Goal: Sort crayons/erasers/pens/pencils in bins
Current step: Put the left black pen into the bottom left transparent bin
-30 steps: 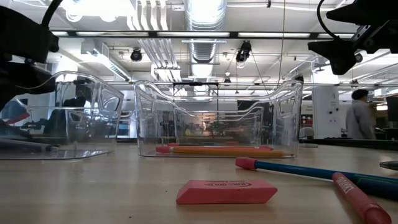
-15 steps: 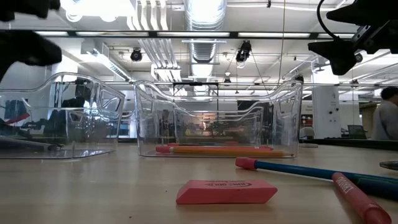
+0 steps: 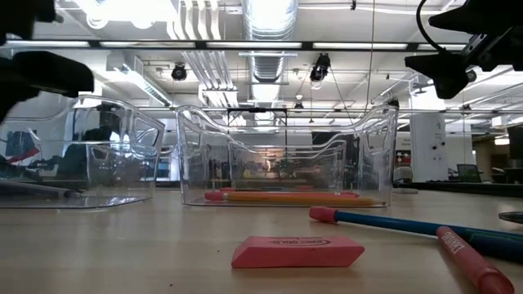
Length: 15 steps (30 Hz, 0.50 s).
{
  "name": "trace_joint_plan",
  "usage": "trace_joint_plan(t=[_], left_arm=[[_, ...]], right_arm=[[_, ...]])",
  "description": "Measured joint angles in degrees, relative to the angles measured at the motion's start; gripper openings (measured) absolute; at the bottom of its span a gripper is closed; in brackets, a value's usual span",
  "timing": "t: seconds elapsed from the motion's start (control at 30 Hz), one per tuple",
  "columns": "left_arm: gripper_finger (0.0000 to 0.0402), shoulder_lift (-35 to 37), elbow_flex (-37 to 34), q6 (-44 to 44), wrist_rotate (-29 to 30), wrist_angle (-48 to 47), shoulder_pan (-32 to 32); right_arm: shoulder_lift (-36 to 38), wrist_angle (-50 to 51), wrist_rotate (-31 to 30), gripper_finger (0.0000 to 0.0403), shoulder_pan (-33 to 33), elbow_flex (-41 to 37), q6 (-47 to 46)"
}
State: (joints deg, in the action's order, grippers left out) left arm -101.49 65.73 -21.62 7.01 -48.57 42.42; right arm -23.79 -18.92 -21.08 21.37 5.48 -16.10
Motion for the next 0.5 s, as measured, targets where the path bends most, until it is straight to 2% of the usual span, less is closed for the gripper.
trace_joint_plan(t=[0.33,0.5], left_arm=[[0.0131,-1.5,0.1,1.2,-0.4,0.2,-0.4],[0.0131,-1.5,1.6,1.2,-1.3,-4.6,-0.5]], right_arm=[[0.0,0.0,0.0,0.0325,0.0,-0.2,0.0],[0.0,0.0,0.0,0.0325,0.0,-0.4,0.0]])
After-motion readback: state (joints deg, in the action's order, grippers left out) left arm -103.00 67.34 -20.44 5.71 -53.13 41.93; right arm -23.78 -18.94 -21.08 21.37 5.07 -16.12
